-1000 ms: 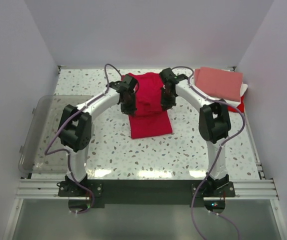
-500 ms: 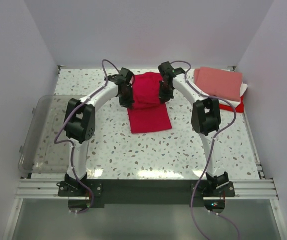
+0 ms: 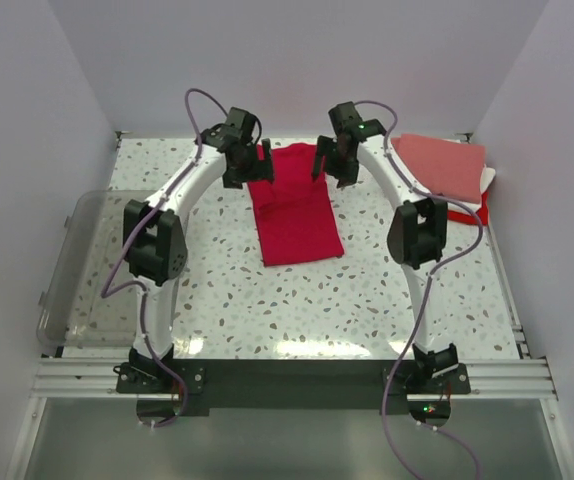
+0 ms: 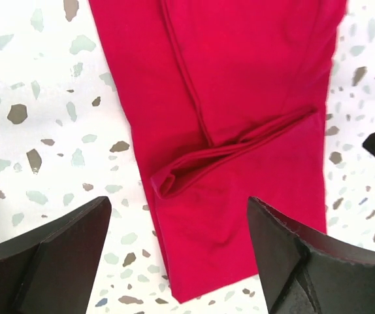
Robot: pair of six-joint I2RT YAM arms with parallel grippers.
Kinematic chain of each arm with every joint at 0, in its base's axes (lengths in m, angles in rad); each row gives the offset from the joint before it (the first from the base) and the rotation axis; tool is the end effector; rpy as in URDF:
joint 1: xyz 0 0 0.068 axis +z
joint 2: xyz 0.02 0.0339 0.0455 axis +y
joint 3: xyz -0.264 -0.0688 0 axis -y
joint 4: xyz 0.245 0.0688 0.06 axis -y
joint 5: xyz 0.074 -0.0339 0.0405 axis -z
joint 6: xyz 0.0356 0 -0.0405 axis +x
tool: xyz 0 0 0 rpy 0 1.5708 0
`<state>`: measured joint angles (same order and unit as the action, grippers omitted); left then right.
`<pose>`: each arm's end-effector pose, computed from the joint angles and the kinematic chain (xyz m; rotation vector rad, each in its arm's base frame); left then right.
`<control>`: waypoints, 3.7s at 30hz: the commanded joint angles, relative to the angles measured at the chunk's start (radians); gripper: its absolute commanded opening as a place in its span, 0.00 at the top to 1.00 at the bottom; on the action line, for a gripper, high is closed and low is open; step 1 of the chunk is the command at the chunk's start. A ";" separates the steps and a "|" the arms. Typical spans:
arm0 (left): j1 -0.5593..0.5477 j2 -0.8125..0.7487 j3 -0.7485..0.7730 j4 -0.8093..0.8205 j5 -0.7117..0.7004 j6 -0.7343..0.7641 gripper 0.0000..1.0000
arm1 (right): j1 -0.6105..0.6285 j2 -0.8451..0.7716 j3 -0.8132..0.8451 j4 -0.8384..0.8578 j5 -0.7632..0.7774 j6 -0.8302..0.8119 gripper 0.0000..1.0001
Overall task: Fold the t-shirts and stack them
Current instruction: Fold the tshirt
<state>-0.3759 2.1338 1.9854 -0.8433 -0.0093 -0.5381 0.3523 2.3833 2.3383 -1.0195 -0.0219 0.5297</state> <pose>0.4392 -0.1730 0.2681 -0.2141 2.5895 -0.3307 0.4805 0.1775 0.2481 0.2294 2.6648 0.3218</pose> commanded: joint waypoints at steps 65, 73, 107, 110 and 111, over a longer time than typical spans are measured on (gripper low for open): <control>-0.192 -0.394 -0.876 0.409 0.012 -0.157 0.39 | -0.003 -0.473 -1.064 0.361 -0.182 0.007 0.69; -0.201 -0.362 -0.876 0.392 0.028 -0.146 0.53 | 0.002 -0.478 -1.070 0.360 -0.184 0.007 0.72; -0.215 -0.638 -1.048 0.429 0.140 0.032 1.00 | 0.073 -0.651 -1.114 0.250 -0.207 -0.033 1.00; -0.222 -0.684 -1.077 0.397 0.154 0.044 1.00 | 0.099 -0.700 -1.122 0.210 -0.193 -0.050 1.00; -0.224 -0.721 -1.094 0.391 0.164 0.047 1.00 | 0.103 -0.719 -1.125 0.184 -0.188 -0.054 1.00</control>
<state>-0.5903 1.4887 0.9249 -0.4339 0.1093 -0.5369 0.4351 1.7428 1.2232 -0.7483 -0.2188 0.5106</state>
